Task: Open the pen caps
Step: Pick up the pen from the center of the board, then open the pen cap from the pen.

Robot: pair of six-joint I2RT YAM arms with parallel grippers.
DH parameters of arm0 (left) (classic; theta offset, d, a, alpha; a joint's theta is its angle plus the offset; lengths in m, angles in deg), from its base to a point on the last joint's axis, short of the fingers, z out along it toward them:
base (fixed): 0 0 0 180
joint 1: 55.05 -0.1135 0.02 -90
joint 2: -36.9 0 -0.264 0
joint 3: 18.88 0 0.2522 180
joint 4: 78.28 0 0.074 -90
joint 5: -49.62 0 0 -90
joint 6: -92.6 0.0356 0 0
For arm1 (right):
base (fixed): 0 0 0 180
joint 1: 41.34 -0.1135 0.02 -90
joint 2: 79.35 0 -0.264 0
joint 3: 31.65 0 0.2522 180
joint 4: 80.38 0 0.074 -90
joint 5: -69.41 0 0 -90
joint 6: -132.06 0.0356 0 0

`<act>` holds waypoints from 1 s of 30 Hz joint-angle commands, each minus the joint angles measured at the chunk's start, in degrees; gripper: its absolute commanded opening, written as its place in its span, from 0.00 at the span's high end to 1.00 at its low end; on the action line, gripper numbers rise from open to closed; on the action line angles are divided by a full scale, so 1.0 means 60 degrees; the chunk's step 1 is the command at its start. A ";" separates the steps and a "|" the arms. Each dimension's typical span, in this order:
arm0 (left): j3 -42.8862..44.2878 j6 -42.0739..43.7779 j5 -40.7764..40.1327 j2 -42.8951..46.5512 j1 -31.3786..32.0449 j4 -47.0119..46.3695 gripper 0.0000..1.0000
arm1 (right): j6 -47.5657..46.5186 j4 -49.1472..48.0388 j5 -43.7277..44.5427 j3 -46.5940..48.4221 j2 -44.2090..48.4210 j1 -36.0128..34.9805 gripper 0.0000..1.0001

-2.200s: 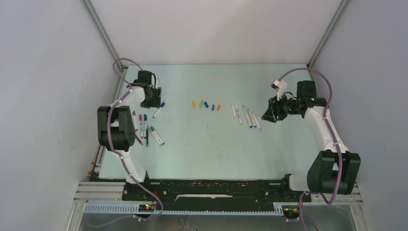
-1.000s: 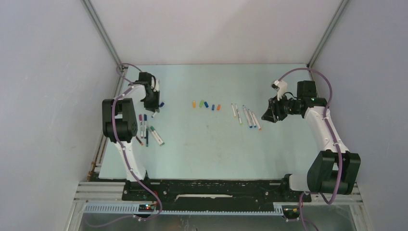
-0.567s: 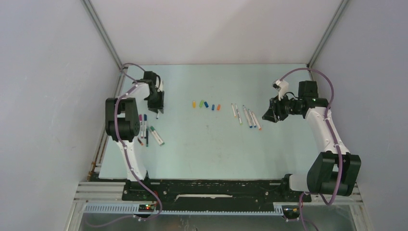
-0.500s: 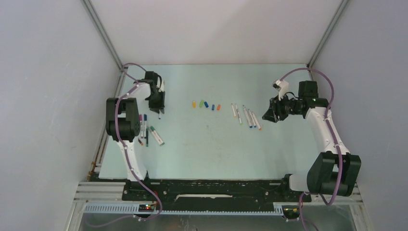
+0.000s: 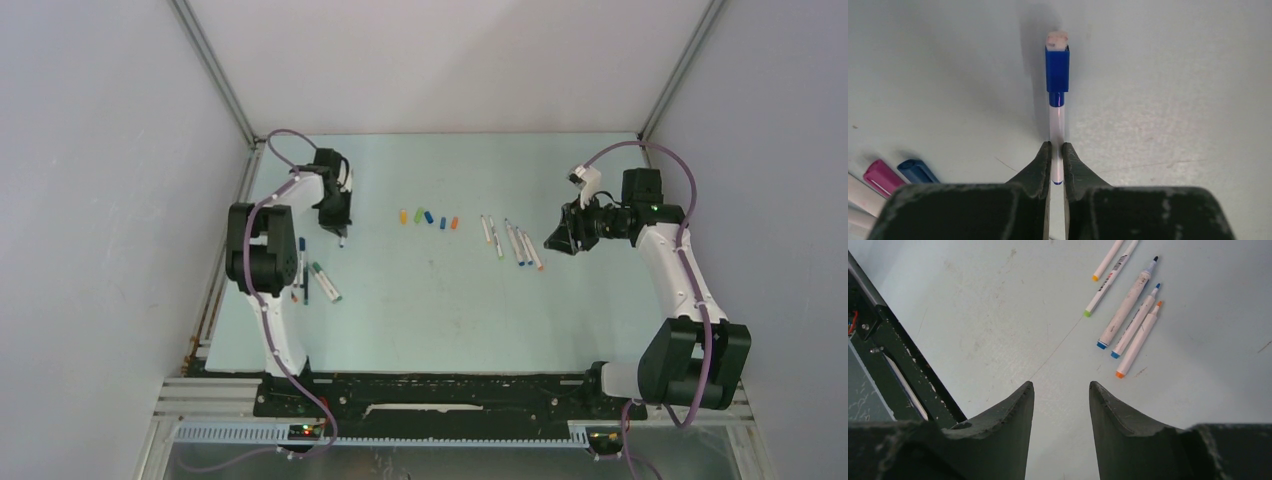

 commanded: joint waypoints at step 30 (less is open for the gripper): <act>-0.8040 -0.7125 0.2141 0.7026 0.5709 -1.4113 1.00 | 0.6737 -0.8167 -0.4671 -0.3417 0.1399 -0.2165 0.49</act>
